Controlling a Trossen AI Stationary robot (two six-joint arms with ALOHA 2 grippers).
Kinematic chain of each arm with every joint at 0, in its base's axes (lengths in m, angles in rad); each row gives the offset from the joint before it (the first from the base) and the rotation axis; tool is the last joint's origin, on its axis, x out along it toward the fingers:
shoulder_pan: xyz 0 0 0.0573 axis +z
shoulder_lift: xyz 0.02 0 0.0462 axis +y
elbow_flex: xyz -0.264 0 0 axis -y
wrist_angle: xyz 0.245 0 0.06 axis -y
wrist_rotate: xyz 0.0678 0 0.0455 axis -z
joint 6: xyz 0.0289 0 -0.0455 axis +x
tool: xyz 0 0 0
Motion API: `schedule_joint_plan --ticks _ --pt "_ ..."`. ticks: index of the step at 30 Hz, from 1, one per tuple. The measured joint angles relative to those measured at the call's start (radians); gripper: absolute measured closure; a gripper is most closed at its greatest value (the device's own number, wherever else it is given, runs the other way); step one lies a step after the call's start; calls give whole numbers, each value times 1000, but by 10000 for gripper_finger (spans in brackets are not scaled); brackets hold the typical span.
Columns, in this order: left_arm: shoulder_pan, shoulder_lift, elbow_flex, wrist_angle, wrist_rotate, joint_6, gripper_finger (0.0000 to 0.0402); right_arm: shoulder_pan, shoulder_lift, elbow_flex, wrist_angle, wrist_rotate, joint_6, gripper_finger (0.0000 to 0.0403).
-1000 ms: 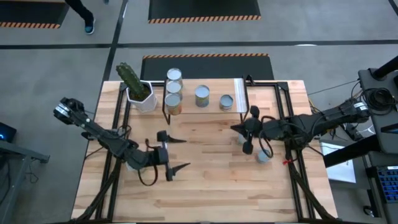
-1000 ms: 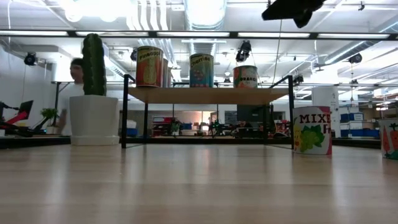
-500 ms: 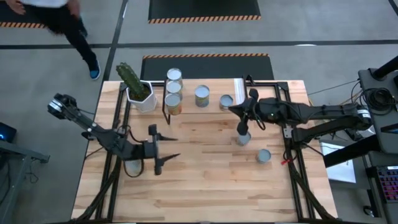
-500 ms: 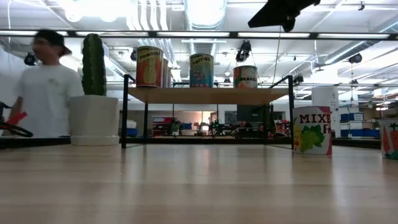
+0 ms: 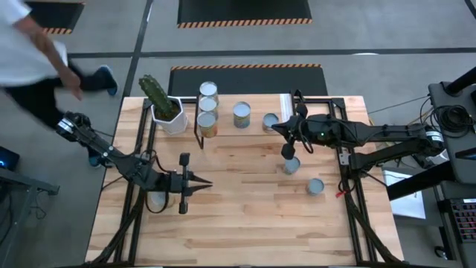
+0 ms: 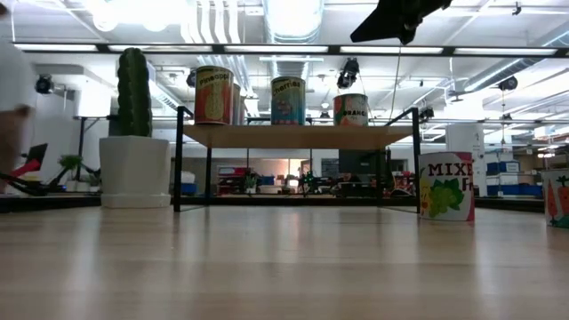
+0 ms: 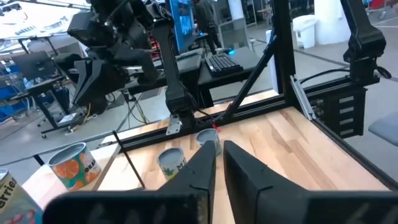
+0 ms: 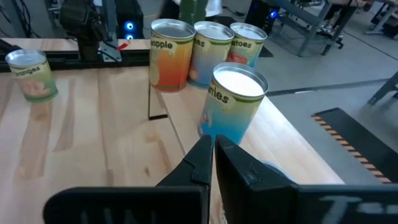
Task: Pick and place cans onto a shelf
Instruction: Put the canned cherries on the shelf
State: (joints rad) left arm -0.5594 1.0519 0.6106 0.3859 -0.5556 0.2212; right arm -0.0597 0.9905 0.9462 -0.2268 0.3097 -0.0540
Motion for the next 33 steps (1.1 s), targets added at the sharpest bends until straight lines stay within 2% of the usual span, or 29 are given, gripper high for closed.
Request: schedule_joint_plan --ticks 11,24,29,33 --pt "0 -13 0 5 -4 8 400 0 25 -2 2 -4 48 394" --pt "7 -26 42 26 -11 6 401 56 27 -2 11 -5 -56 394" --pt "7 -29 75 -55 -12 25 402 55 61 -3 117 -5 -73 394" --pt "6 -41 109 -119 -69 89 402 55 98 -3 207 -59 -77 394"
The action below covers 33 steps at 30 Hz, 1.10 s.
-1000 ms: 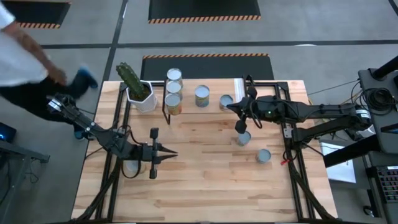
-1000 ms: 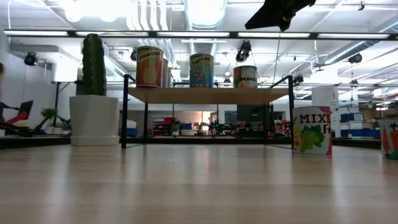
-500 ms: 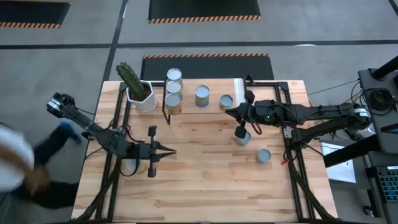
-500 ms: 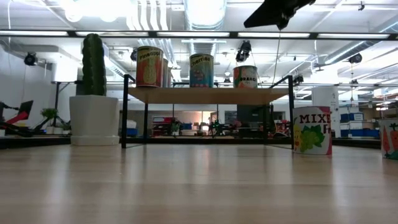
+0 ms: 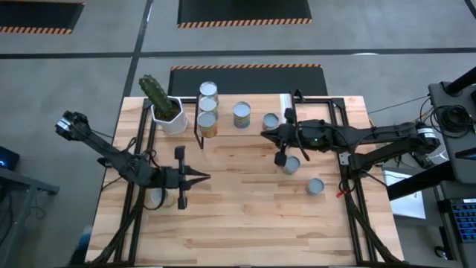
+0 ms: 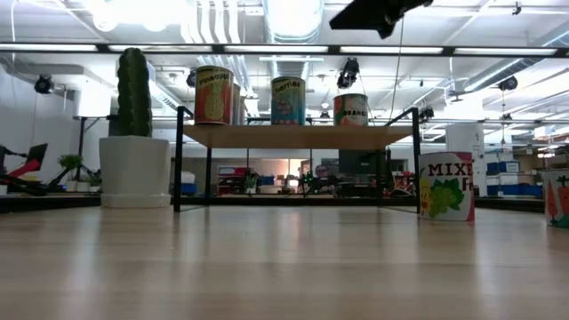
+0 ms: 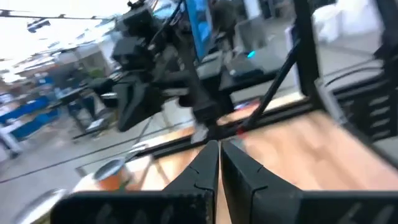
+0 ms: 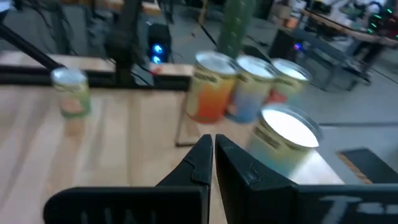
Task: Pick and place cans onto a shelf
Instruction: Put the canned cherries on the shelf
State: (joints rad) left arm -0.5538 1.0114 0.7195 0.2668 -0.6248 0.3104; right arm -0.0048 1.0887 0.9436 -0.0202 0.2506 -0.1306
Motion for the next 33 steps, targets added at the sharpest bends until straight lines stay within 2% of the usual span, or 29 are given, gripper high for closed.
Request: schedule_joint_plan --ticks 5,10,16,18,22,26,30,33 --pt "-18 -30 57 -40 -17 -64 402 31 -4 2 36 -47 56 394" --pt "-41 -1 104 -36 -13 -153 402 108 -57 33 -116 -50 91 394" --pt "-41 71 209 -25 -13 -209 401 192 -103 31 -178 -51 63 394" --pt "-41 83 269 -80 -13 -199 401 203 -101 30 -175 -44 38 394" --pt "-43 106 381 -294 -13 -195 401 201 -56 30 -106 -34 38 394" --pt "-43 128 445 -396 -19 -189 401 186 5 42 -60 5 131 394" --pt "-45 149 418 -409 -21 -176 401 174 69 136 -231 11 246 394" --pt "-45 176 344 -381 -19 -178 401 172 129 222 -365 48 250 394"
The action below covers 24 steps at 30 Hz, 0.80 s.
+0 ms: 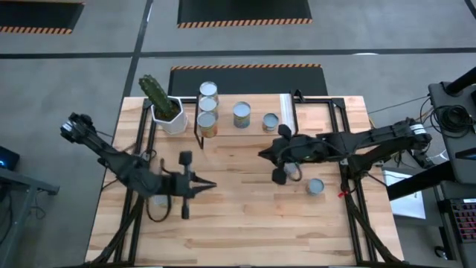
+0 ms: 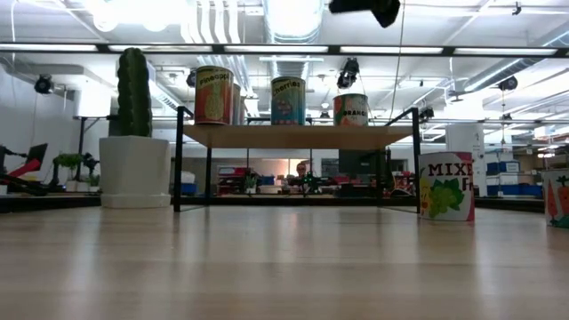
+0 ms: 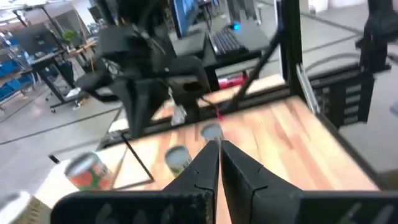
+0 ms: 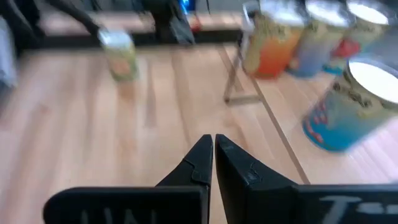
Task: Pick and place cans onto a shelf
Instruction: Put the canned cherries on the shelf
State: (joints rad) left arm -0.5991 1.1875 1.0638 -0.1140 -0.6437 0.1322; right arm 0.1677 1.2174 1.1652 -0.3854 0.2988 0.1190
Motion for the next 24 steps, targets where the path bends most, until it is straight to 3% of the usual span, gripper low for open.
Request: schedule_joint_plan --ticks 2,7,17,24 --pt "0 14 -65 80 17 4 401 0 43 37 -61 39 -6 394" --pt "-1 39 -244 311 209 34 401 -3 126 81 -51 107 -50 394" --pt "15 -103 -517 629 209 108 401 -97 189 129 -51 113 -97 394" --pt "37 -227 -589 656 208 111 401 -243 206 135 -37 60 -181 394"
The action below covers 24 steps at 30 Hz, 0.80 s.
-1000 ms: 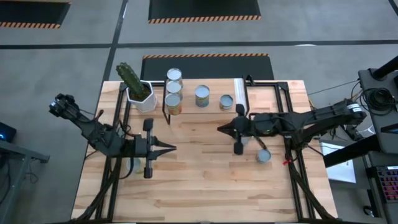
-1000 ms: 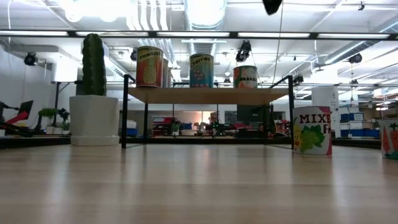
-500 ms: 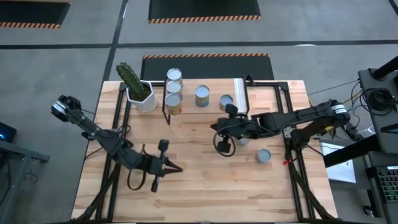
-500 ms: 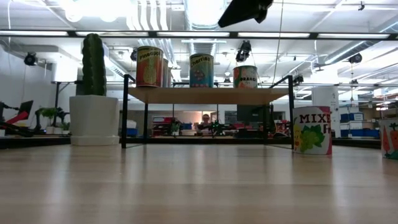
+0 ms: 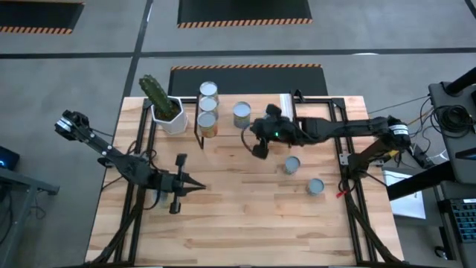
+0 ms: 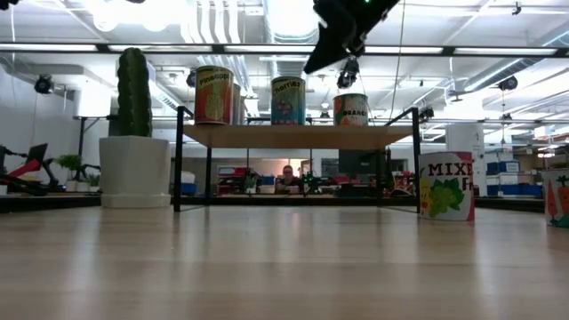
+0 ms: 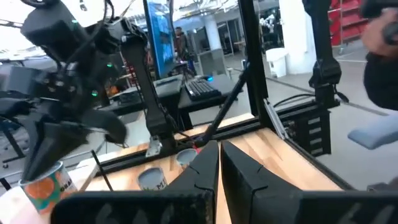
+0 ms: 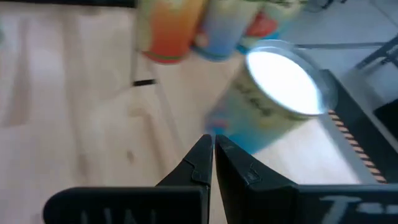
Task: Pick and place cans onto a shelf
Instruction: Put the canned cherries on the shelf
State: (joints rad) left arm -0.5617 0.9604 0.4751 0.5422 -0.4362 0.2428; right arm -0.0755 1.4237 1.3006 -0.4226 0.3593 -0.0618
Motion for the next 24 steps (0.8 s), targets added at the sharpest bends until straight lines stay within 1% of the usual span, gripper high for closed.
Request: schedule_joint_plan --ticks 3,5,6,10,12,19,24 --pt "2 -36 -8 -16 0 3 401 -51 -20 0 4 -1 -29 394" --pt "3 -58 -4 -26 0 18 401 -90 -36 14 11 -22 -44 394" --pt "4 -64 -3 -29 0 27 401 -115 -40 26 21 -59 -44 394" --pt "8 -76 -6 -43 0 61 401 -211 -20 84 47 -297 -35 394" --pt "8 -77 -6 -47 0 63 401 -240 3 116 40 -353 -34 394" --pt "8 -72 -6 -71 -2 61 401 -267 105 218 39 -359 -63 394" --pt "8 -72 -6 -73 -2 55 401 -265 167 235 38 -346 -78 394"
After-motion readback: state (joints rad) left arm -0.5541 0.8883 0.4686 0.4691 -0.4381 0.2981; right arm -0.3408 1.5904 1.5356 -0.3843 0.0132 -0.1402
